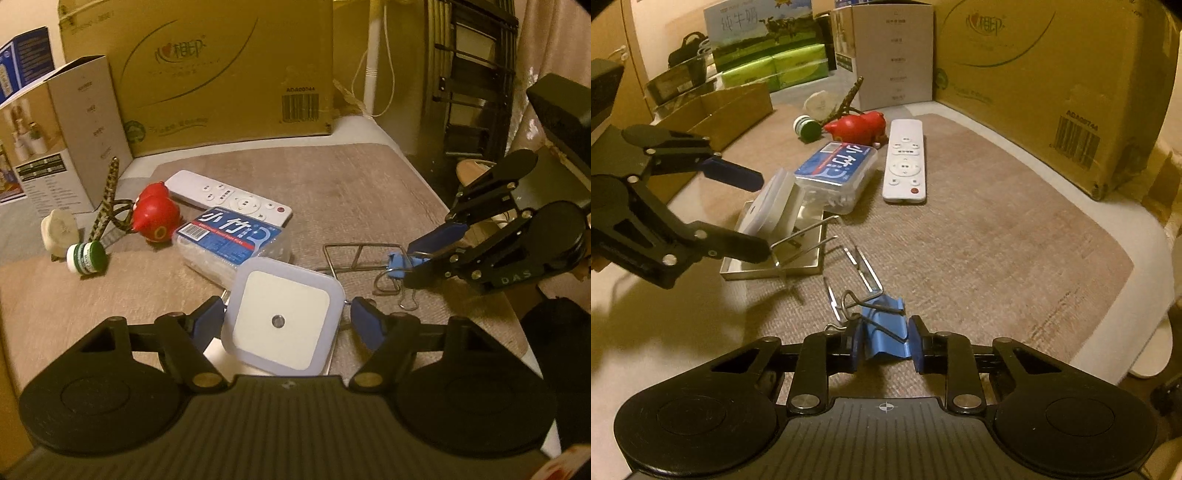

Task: Organize rigid objects
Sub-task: 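Carry the night light into the cardboard box and open the left tool while the right tool carries the clip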

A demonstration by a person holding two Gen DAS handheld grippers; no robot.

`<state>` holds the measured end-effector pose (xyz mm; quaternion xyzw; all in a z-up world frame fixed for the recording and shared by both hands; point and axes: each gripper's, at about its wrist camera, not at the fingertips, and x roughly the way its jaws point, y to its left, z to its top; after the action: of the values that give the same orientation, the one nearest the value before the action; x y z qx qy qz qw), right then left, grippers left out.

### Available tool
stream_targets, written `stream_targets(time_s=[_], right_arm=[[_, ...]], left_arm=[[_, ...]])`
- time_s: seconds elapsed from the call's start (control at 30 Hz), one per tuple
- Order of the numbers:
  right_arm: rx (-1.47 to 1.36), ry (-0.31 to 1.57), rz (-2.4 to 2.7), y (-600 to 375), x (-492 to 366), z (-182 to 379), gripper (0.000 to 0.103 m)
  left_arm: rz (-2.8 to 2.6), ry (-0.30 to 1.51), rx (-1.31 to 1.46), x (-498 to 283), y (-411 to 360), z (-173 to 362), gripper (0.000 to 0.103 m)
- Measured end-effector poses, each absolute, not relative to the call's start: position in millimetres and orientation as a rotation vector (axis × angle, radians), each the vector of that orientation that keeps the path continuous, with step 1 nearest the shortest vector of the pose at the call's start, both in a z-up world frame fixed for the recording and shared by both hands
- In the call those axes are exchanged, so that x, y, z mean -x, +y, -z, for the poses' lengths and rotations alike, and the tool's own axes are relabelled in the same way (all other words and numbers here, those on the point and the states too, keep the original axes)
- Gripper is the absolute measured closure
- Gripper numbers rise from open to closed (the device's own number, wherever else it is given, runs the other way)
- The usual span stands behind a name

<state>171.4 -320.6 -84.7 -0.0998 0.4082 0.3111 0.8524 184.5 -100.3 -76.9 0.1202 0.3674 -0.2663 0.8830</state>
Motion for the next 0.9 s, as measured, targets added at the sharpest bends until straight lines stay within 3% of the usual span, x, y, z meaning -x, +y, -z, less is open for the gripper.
stream_targets(time_s=[0.17, 0.9], right_arm=[[0.202, 0.864, -0.621, -322.6, -167.7, 81.8, 0.077], [0.049, 0.878, -0.527, -325.6, -132.0, 58.4, 0.078]], left_arm=[[0.585, 0.776, -0.297, -188.1, -100.4, 78.1, 0.036], [0.489, 0.771, -0.151, -142.2, -73.6, 54.3, 0.038]])
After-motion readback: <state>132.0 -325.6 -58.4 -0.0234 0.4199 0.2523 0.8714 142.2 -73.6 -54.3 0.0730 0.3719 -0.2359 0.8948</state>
